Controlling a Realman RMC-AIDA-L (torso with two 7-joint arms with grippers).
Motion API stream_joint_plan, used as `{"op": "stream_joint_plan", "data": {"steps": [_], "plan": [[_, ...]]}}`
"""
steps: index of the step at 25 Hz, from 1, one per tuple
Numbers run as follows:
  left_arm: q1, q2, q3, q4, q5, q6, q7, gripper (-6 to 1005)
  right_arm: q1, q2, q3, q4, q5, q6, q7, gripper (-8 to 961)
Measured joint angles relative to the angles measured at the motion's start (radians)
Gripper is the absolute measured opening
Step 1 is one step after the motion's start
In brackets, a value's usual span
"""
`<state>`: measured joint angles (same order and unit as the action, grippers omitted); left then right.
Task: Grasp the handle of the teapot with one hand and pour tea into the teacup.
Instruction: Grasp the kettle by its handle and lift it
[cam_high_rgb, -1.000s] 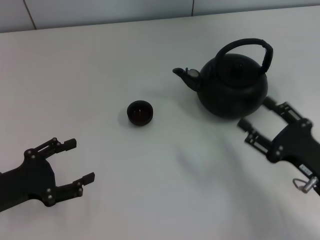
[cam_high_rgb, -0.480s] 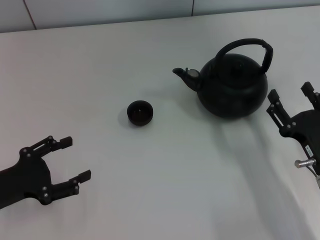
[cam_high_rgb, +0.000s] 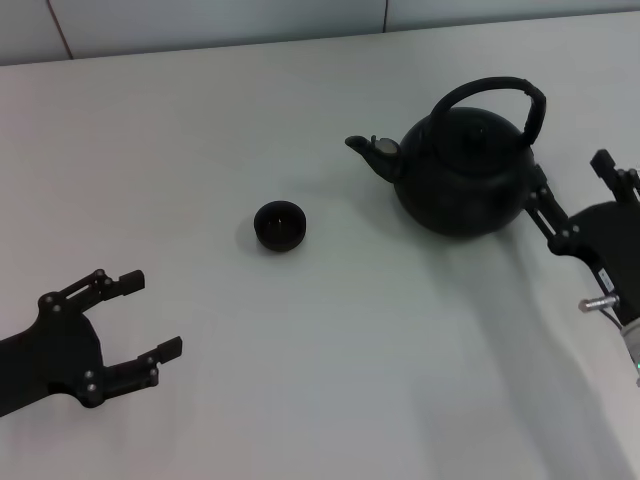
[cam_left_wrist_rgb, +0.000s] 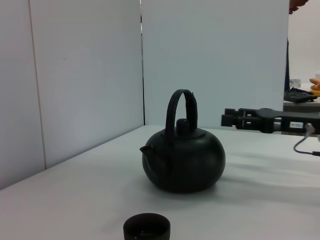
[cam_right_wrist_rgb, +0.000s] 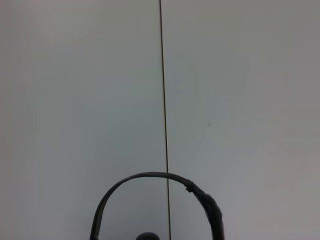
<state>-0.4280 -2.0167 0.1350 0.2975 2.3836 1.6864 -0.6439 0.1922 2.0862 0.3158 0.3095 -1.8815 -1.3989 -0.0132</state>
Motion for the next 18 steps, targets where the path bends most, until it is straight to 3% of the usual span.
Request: {"op": "stream_joint_plan", "data": {"steps": [18], "plan": [[0.005, -0.004, 0.000, 0.000, -0.014, 0.000, 0.000, 856, 0.131, -0.005, 0.063, -0.076, 0.010, 0.108, 0.011, 773]]}}
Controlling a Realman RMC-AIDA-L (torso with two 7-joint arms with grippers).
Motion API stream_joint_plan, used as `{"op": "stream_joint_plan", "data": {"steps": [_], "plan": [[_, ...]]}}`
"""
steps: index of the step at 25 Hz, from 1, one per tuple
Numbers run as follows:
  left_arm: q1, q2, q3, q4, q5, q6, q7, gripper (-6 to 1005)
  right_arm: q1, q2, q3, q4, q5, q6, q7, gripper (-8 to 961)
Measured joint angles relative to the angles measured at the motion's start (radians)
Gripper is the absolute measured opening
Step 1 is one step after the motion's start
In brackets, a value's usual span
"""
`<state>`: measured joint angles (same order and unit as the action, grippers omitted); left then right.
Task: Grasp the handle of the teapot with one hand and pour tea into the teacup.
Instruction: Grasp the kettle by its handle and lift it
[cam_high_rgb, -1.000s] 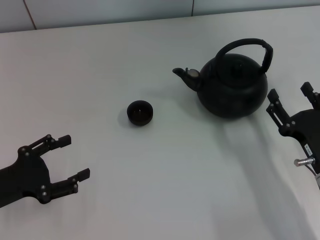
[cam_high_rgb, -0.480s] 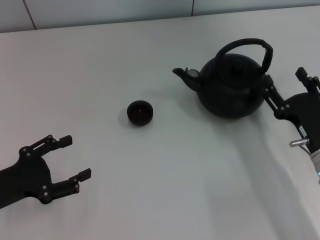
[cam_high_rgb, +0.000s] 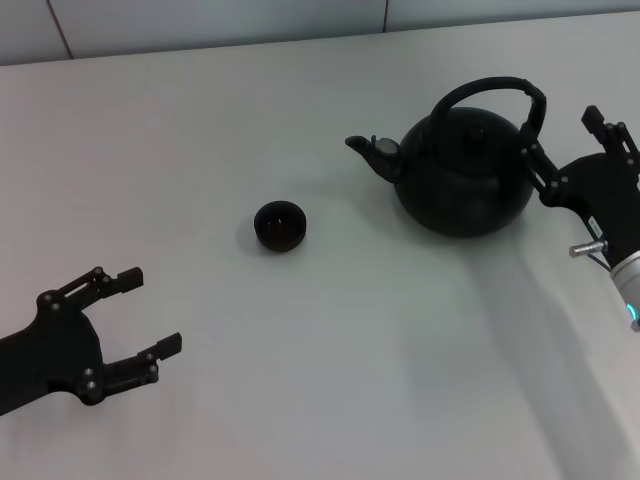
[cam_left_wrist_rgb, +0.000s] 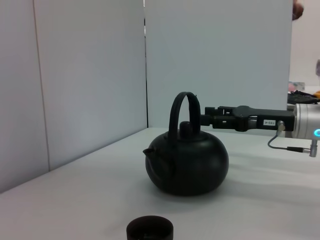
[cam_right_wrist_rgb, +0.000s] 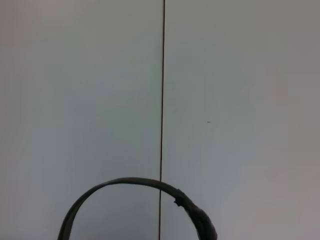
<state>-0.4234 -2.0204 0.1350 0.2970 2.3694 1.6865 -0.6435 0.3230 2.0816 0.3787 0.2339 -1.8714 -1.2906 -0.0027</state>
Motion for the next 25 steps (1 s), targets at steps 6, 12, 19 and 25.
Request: {"op": "stream_joint_plan", "data": {"steps": [6, 12, 19, 25], "plan": [[-0.001, 0.000, 0.000, -0.003, -0.005, 0.000, 0.000, 856, 0.035, 0.001, 0.018, -0.016, 0.000, 0.026, 0.001, 772], [-0.004, 0.000, 0.000, -0.005, -0.014, 0.002, -0.001, 856, 0.047, 0.002, 0.038, -0.023, 0.000, 0.037, 0.001, 771], [-0.006, 0.000, 0.000, -0.006, -0.015, 0.002, -0.003, 856, 0.054, 0.002, 0.044, -0.031, 0.000, 0.043, 0.001, 771], [-0.006, -0.001, 0.000, -0.004, -0.028, 0.002, -0.014, 856, 0.054, 0.002, 0.043, -0.032, 0.000, 0.044, 0.001, 770]]}}
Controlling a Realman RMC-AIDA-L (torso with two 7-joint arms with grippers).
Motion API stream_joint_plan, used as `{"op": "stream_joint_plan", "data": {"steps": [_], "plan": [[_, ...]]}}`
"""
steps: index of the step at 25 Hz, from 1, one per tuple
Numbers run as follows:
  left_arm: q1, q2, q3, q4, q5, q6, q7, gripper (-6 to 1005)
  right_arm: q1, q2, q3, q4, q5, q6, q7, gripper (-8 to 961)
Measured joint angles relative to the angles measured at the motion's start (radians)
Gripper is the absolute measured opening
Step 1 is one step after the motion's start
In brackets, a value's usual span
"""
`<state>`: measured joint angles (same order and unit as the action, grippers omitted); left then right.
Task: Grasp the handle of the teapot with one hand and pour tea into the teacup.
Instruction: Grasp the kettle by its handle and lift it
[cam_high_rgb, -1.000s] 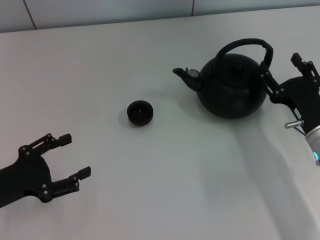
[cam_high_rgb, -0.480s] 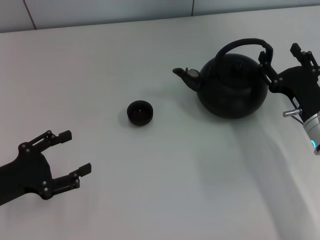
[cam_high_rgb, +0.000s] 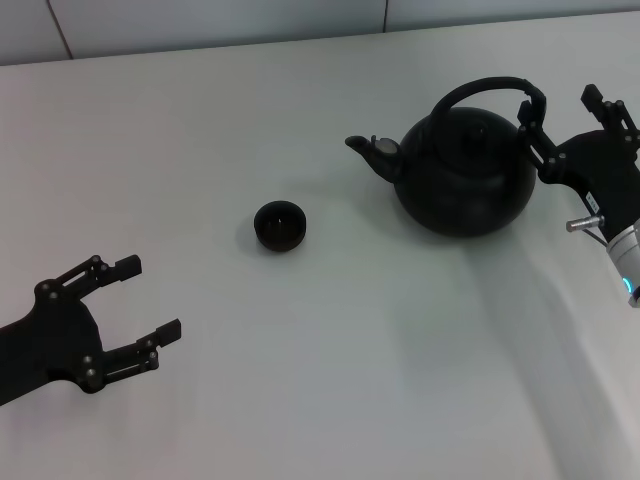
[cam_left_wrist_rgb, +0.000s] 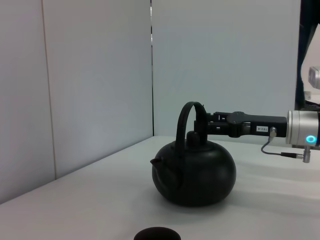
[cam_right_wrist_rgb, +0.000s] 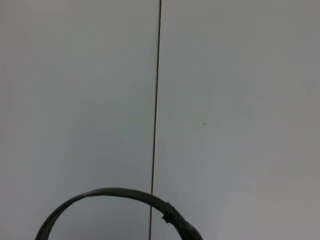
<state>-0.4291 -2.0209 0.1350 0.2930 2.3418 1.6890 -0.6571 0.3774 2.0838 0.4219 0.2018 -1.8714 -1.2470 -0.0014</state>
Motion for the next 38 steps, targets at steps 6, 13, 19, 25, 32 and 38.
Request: {"op": "stream_joint_plan", "data": {"steps": [6, 13, 19, 25, 32, 38], "plan": [[0.002, -0.003, 0.000, 0.004, 0.000, 0.000, 0.000, 856, 0.005, 0.000, -0.010, 0.001, -0.005, 0.010, 0.000, 769], [0.002, -0.004, 0.000, 0.005, 0.000, 0.000, 0.000, 856, 0.008, 0.002, -0.013, 0.002, -0.008, 0.016, -0.013, 662], [0.004, -0.005, 0.000, 0.005, 0.000, 0.000, 0.000, 856, 0.015, 0.001, -0.012, 0.001, -0.008, 0.016, -0.009, 336], [0.006, -0.005, 0.000, 0.005, 0.000, -0.001, 0.000, 856, 0.016, 0.001, -0.005, 0.002, -0.005, 0.016, -0.008, 143], [0.007, -0.008, 0.000, 0.005, 0.001, -0.002, 0.005, 856, 0.013, 0.001, -0.002, 0.005, -0.003, 0.009, -0.007, 77], [0.007, -0.009, 0.000, 0.005, 0.001, -0.002, 0.005, 856, 0.012, -0.001, -0.006, 0.007, -0.007, -0.029, -0.006, 78]]}}
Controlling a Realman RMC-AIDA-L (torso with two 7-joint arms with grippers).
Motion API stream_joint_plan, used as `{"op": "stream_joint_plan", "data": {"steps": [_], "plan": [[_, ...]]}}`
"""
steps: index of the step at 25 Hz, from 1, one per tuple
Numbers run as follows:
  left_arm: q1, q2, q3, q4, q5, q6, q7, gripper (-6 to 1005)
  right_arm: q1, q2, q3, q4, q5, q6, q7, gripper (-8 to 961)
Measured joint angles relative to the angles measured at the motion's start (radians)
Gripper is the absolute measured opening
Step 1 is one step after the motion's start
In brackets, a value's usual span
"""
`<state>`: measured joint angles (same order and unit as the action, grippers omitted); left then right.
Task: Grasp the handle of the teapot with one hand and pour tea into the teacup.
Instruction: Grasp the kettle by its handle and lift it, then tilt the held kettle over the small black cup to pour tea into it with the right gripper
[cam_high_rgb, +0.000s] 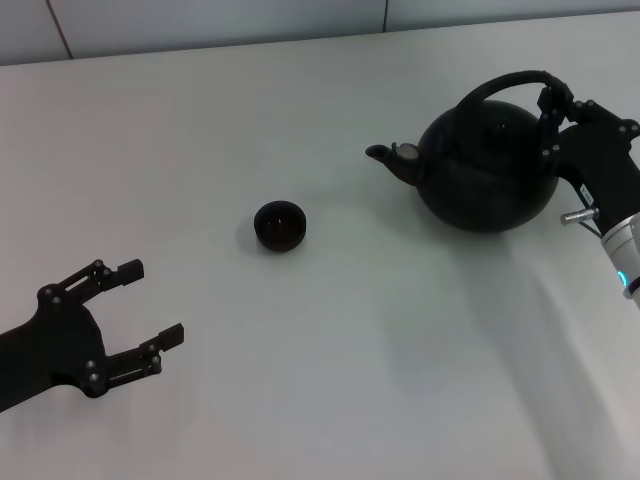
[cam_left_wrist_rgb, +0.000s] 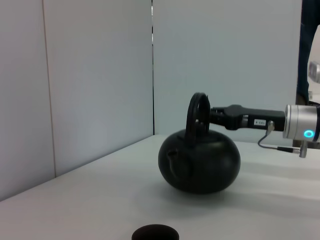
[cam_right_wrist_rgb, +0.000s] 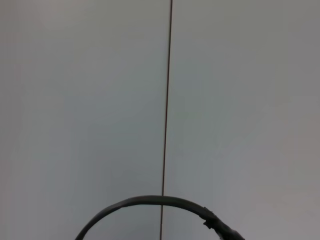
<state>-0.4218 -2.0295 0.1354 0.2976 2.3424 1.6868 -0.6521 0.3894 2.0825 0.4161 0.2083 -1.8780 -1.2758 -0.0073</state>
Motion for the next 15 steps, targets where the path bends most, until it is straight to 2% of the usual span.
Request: {"op": "stream_joint_plan", "data": {"steps": [5, 15], "plan": [[0.000, 0.000, 0.001, 0.000, 0.000, -0.001, 0.000, 856, 0.007, -0.004, -0.006, 0.002, -0.002, -0.050, 0.002, 77], [0.000, 0.000, 0.001, 0.000, 0.000, -0.003, 0.002, 856, 0.036, -0.005, -0.009, -0.016, -0.052, -0.055, 0.028, 77]]}}
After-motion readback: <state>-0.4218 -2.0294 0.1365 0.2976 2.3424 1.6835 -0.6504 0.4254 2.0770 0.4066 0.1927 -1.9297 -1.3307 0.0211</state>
